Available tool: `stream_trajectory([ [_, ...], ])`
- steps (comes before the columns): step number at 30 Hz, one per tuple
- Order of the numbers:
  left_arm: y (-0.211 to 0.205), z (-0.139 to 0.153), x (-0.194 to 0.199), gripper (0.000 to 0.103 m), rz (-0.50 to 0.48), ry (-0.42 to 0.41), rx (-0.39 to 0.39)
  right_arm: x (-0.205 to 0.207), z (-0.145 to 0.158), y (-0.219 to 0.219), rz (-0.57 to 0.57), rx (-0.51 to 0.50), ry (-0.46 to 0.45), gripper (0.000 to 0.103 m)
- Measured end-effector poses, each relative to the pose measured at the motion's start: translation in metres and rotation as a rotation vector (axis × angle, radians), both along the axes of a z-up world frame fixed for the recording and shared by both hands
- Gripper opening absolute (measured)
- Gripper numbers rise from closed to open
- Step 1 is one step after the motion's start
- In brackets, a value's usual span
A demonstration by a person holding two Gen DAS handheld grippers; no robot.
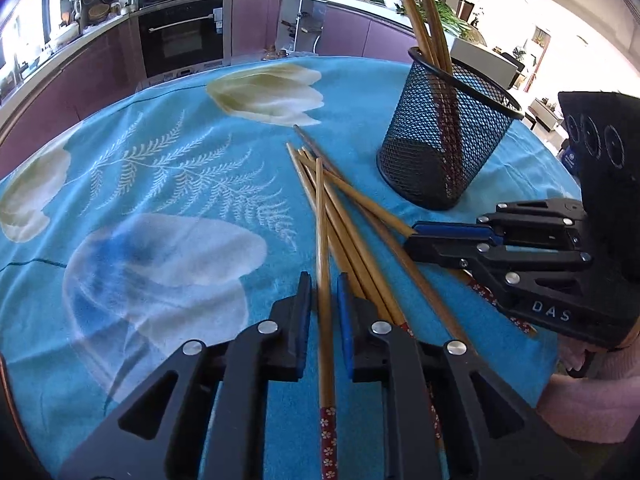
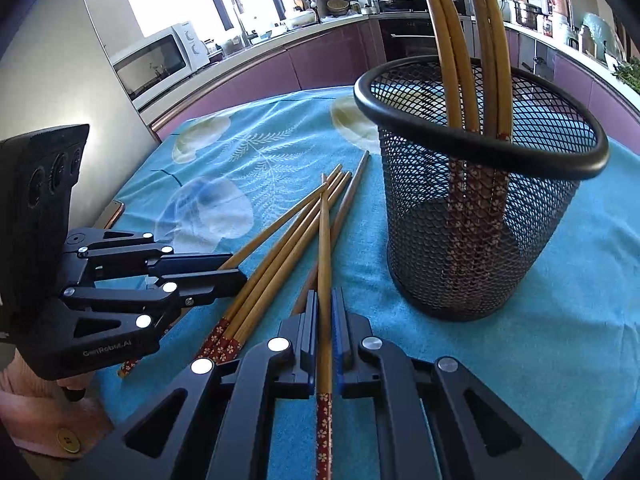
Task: Organize utensils
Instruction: 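Lift the left gripper's chopstick over the mesh cup while the right gripper carries its chopstick there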
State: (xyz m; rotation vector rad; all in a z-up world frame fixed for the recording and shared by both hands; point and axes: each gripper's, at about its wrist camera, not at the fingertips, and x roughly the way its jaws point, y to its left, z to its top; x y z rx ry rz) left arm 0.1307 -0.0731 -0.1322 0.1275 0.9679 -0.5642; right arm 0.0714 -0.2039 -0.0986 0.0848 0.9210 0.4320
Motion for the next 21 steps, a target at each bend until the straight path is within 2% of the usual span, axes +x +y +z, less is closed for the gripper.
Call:
stream_trajectory([
  [4, 0.001, 0.011, -0.003, 0.007, 0.006, -0.027, -0.021, -0.006, 0.012, -0.006, 0.005, 0.026, -0.032, 0.006],
  [15, 0.017, 0.082, -0.023, 0.007, -0.057, -0.145, -0.184, -0.027, 0.061, -0.034, -0.006, 0.121, -0.159, 0.006],
  [21, 0.024, 0.113, -0.036, 0.007, -0.089, -0.21, -0.24, -0.034, 0.079, -0.046, -0.014, 0.163, -0.217, 0.006],
])
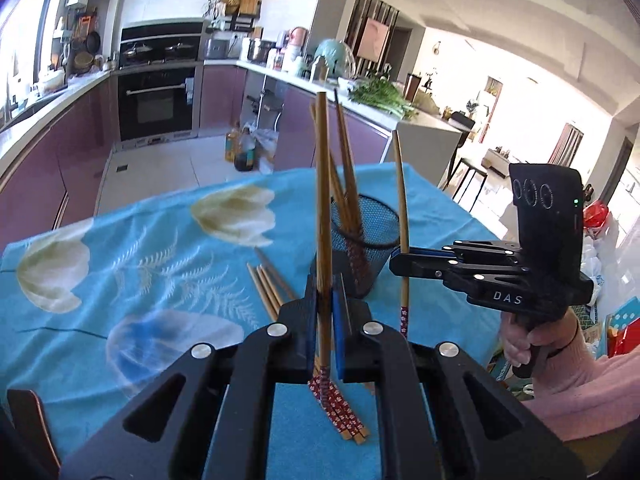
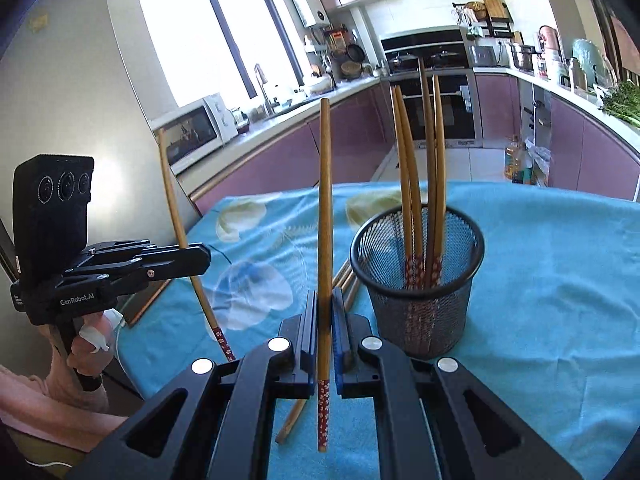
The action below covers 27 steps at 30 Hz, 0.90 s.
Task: Organize utensils
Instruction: 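Lift the left gripper's chopstick over the mesh cup while the right gripper carries its chopstick there, then lower both chopsticks into the mesh cup and open both grippers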
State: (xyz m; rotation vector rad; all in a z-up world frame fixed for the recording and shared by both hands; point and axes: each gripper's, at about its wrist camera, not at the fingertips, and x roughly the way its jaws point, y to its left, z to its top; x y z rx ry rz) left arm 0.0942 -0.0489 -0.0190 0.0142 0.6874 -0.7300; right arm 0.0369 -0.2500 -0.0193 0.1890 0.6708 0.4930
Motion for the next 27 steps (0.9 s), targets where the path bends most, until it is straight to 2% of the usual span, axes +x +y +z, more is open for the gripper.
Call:
stream_trajectory([
  [6, 0.002, 0.024, 0.001, 0.007, -0.011, -0.041, -0.069, -0.002, 0.024, -0.011, -0.014, 0.025, -0.067, 0.006],
  [17, -0.033, 0.07, 0.023, 0.007, -0.023, -0.135, -0.16, 0.014, 0.068, -0.033, -0.081, 0.012, -0.213, 0.006],
  [23, -0.052, 0.082, 0.034, 0.007, -0.009, -0.168, -0.172, 0.026, 0.076, -0.047, -0.121, 0.024, -0.245, 0.006],
  [27, -0.067, 0.073, 0.042, 0.007, 0.0, -0.151, -0.135, 0.037, 0.069, -0.048, -0.142, 0.018, -0.233, 0.006],
])
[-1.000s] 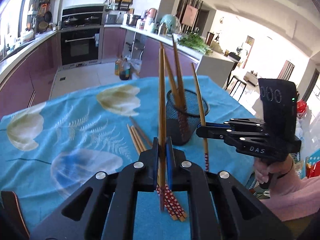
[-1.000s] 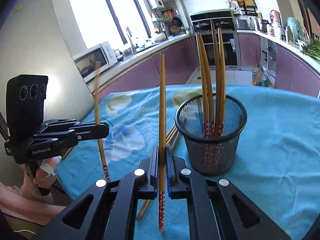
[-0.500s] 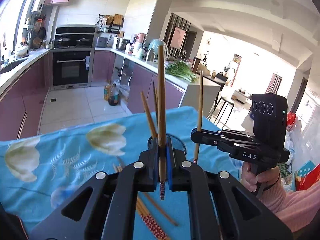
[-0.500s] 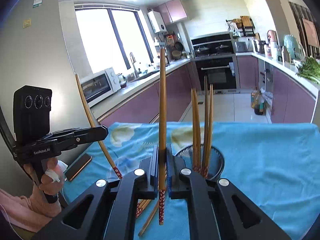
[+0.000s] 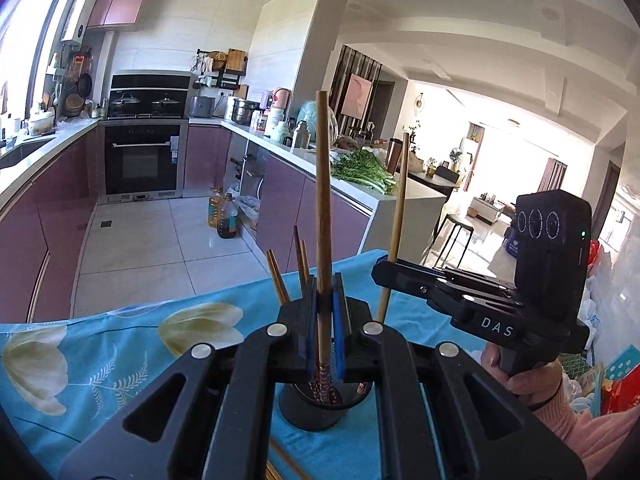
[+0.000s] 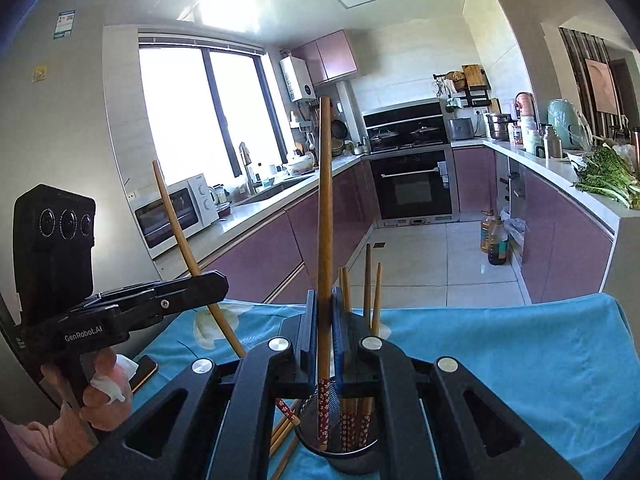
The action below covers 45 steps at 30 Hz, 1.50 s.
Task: Organize utensils
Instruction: 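Lower both chopsticks into the mesh cup and open both grippers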
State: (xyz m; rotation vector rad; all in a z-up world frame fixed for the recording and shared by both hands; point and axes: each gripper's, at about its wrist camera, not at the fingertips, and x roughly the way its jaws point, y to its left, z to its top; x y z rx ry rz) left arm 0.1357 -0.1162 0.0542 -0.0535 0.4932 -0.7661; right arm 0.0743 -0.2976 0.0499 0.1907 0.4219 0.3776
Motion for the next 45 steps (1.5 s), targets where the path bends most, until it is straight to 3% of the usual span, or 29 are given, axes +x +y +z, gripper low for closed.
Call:
stream_trajectory([
  [12, -0.027, -0.046, 0.012, 0.007, -0.052, 0.104, 0.168, 0.018, -0.039, 0.01, -0.013, -0.068, 0.114, 0.006],
  [23, -0.032, -0.07, 0.038, 0.008, -0.072, 0.206, 0.21, 0.028, -0.059, 0.02, 0.004, -0.106, 0.22, 0.006],
  [30, -0.042, -0.075, 0.051, 0.008, -0.06, 0.213, 0.225, 0.031, -0.061, 0.021, -0.003, -0.097, 0.231, 0.006],
  [37, -0.039, -0.072, 0.046, 0.03, -0.021, 0.159, 0.236, 0.03, -0.061, 0.018, -0.013, -0.083, 0.23, 0.008],
  [45, -0.022, -0.065, 0.041, 0.03, 0.024, 0.135, 0.208, 0.018, -0.054, 0.022, 0.003, -0.059, 0.206, 0.012],
])
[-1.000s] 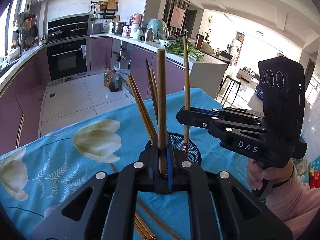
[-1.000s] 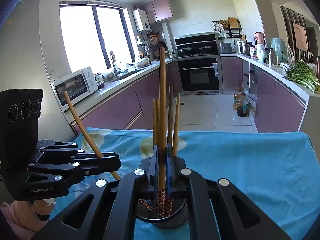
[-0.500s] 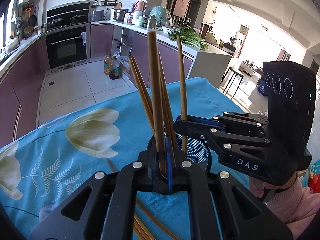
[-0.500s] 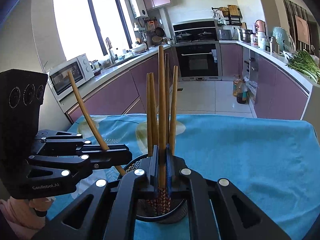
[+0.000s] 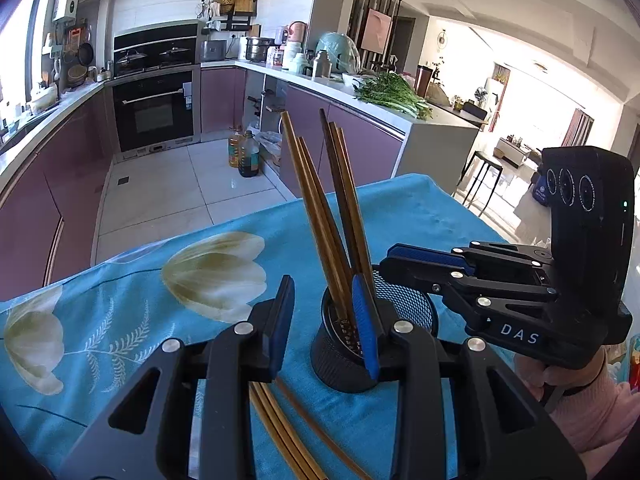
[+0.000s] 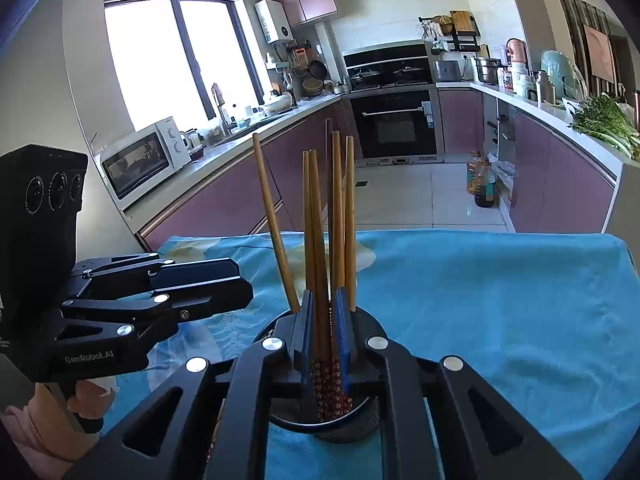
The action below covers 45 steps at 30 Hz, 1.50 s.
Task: Organize utensils
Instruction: 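Move both grippers back over the remaining chopsticks on the tablecloth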
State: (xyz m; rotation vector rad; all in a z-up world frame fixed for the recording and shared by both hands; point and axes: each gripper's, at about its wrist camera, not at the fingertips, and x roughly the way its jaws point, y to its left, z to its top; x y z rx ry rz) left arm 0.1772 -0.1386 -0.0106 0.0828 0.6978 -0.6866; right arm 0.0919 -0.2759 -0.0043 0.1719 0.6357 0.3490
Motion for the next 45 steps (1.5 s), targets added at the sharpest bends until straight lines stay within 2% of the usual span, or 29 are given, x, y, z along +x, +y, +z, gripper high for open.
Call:
stream_trajectory([
  [7, 0.035, 0.006, -0.032, 0.036, 0.057, -0.091, -0.012, -0.035, 0.011, 0.013, 0.104, 0.001, -0.061, 0.021],
  [11, 0.06, -0.004, -0.051, 0.038, 0.082, -0.105, 0.006, -0.052, 0.004, 0.032, 0.193, -0.013, -0.047, 0.023],
  [16, 0.077, -0.033, -0.063, 0.039, 0.104, -0.031, 0.046, -0.053, -0.027, 0.056, 0.246, -0.039, 0.045, 0.025],
  [22, 0.08, -0.078, -0.068, 0.039, 0.11, 0.08, 0.088, -0.042, -0.068, 0.071, 0.218, -0.072, 0.164, 0.025],
  [26, 0.077, -0.094, -0.069, 0.039, 0.111, 0.112, 0.113, -0.037, -0.085, 0.072, 0.194, -0.068, 0.218, 0.025],
  [39, 0.064, -0.116, -0.06, 0.038, 0.109, 0.164, 0.162, -0.033, -0.095, 0.08, 0.152, -0.1, 0.23, 0.024],
  [45, 0.06, -0.117, -0.058, 0.039, 0.105, 0.163, 0.168, -0.031, -0.096, 0.083, 0.134, -0.109, 0.237, 0.02],
])
